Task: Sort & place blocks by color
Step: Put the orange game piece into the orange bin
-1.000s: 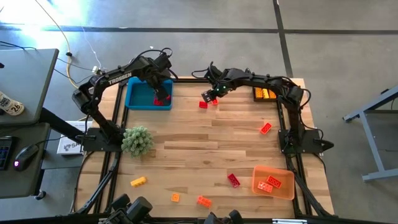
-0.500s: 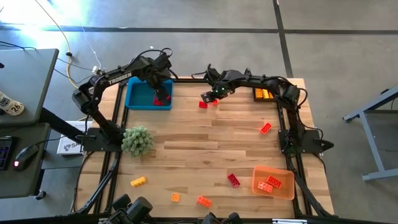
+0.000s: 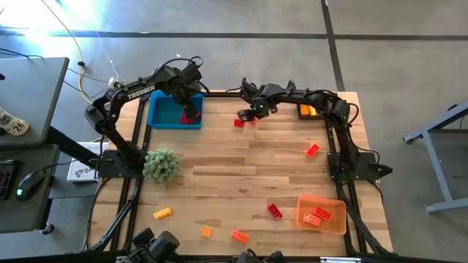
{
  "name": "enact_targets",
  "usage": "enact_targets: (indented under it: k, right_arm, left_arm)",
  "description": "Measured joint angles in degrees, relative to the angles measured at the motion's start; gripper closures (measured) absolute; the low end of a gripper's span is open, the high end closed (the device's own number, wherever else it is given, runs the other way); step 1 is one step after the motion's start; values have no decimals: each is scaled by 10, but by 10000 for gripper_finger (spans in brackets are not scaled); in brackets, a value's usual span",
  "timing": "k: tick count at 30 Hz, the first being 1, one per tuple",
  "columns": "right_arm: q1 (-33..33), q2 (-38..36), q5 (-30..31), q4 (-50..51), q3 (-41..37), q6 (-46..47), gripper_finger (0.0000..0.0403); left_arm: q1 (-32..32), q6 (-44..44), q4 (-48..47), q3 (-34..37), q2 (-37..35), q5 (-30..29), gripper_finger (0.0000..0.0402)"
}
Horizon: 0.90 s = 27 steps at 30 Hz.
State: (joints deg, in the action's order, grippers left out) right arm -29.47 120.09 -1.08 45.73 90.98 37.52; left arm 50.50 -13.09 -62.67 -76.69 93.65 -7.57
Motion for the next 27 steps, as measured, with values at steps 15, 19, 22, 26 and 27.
enact_targets:
  k: [15, 19, 22, 26, 27]
  right_arm:
    - [-1, 36, -17, -11, 0, 1, 226]
    - [0, 45, -13, -6, 3, 11, 227]
    - [0, 45, -4, -5, 3, 10, 243]
    - [0, 43, -8, -4, 3, -4, 289]
    - [0, 43, -10, 0, 3, -5, 289]
  left_arm:
    - [0, -6, 13, 0, 0, 0, 183]
    - [0, -6, 13, 0, 0, 0, 183]
    - [0, -6, 13, 0, 0, 0, 183]
    - [0, -6, 13, 0, 0, -1, 183]
    - [0, -6, 13, 0, 0, -1, 183]
